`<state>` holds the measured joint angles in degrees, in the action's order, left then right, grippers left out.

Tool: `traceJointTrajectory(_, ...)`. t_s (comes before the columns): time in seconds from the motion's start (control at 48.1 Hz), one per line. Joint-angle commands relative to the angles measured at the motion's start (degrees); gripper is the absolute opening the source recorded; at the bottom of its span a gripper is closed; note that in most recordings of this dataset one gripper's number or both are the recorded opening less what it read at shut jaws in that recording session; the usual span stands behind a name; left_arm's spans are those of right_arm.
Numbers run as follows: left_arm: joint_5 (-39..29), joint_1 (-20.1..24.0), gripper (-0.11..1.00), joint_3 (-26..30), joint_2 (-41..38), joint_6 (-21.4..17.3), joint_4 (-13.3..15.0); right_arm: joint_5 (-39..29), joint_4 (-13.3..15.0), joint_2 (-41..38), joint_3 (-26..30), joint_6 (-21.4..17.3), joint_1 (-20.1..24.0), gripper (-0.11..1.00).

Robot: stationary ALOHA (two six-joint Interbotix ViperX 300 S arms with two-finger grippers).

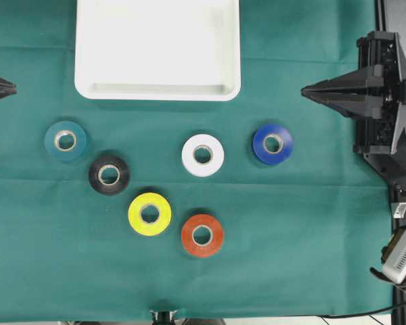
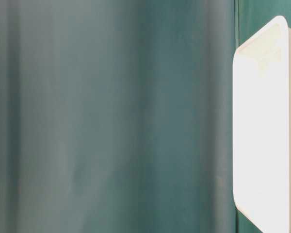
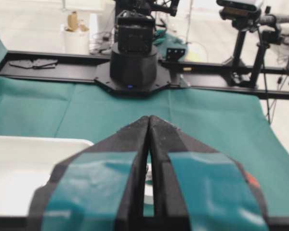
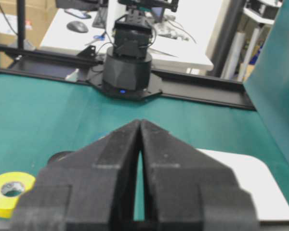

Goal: Put the tape alternately from left to right into the white case.
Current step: 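Move both grippers forward from rest toward the tape rolls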

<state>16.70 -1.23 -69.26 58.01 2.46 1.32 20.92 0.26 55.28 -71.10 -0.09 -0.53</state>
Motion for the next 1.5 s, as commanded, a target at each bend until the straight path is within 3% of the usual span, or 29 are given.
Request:
traceJointTrajectory(0.0,0.4,-0.2,0.02,0.7,-0.4,0.5,0.1,-0.2,0.1,-0.4,1.1,-0.1,-0.1,-0.09)
traceJointTrajectory(0.125,-0.3,-0.3,0.07,0.4,-0.5,0.6,0.1,-1.7,0.0,-0.4,1.1,-0.7,-0.3,-0.09)
traceJointTrajectory(0.27,-2.3,-0.4,0.41,0.1,-0.6,0.4,0.2,-2.9,0.0,-0.4,1.0,-1.1,-1.0,0.03)
traceJointTrajectory(0.395,-2.9,-0.4,0.77,0.1,-0.6,0.4,0.2,-3.1,0.0,-0.4,0.9,-1.1,-1.3,0.30)
traceJointTrajectory(0.478,-3.0,-0.4,0.93,0.1,-0.6,0.4,0.2,-3.1,0.0,-0.4,1.0,-1.1,-1.4,0.54)
traceJointTrajectory(0.582,-3.2,-0.4,0.94,0.0,-0.7,0.4,0.2,-3.3,0.0,-0.4,1.1,-1.1,-1.5,0.83)
traceJointTrajectory(0.624,-3.5,-0.4,0.94,0.0,-0.8,0.5,0.2,-3.6,0.0,-0.5,1.1,-1.1,-1.6,0.87)
traceJointTrajectory(0.873,-4.7,-0.4,0.94,1.2,-4.5,0.5,0.1,-5.9,0.0,-3.6,2.5,-1.1,-1.8,0.86)
traceJointTrajectory(1.476,-7.2,-0.4,0.94,8.4,-21.8,0.9,0.1,-8.8,-0.2,-21.5,10.6,-1.8,-2.6,0.85)
